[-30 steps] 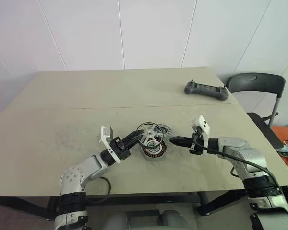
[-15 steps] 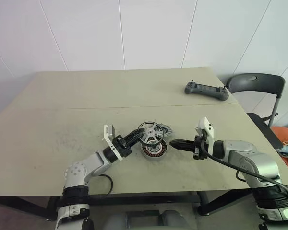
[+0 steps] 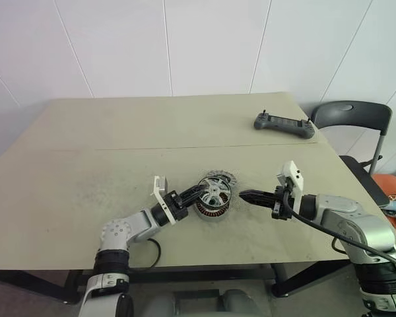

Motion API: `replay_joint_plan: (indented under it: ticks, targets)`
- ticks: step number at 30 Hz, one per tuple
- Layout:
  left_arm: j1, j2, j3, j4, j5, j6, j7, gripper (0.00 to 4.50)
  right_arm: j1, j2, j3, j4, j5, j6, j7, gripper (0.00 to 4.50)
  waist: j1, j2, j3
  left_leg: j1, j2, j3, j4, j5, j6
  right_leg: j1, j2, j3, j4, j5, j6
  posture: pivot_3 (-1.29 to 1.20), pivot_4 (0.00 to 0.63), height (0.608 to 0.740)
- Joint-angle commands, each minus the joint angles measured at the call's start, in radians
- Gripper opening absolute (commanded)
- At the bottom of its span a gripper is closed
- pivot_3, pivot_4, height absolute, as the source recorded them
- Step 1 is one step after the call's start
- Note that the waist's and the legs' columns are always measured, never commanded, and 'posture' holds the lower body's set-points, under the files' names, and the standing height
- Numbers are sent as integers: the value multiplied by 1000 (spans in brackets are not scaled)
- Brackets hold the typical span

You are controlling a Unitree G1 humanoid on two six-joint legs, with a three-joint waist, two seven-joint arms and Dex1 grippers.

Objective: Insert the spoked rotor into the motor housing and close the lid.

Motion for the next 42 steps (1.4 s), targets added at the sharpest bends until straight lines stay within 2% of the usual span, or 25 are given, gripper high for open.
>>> replay_joint_plan:
  ticks: [1,42]
  targets:
    - [-33,-7,14,12,14,-2,-26,780,-6,-8,-19,-37,18,-8,-5,0,0,0,0,0,0,0,0,0,0,0,0,0,0,0,0,0,0,740]
    - [-26,-17,39,11,81,29,-57,780,-13,9,-4,-9,0,-31,-32,0,0,0,0,0,0,0,0,0,0,0,0,0,0,0,0,0,0,740]
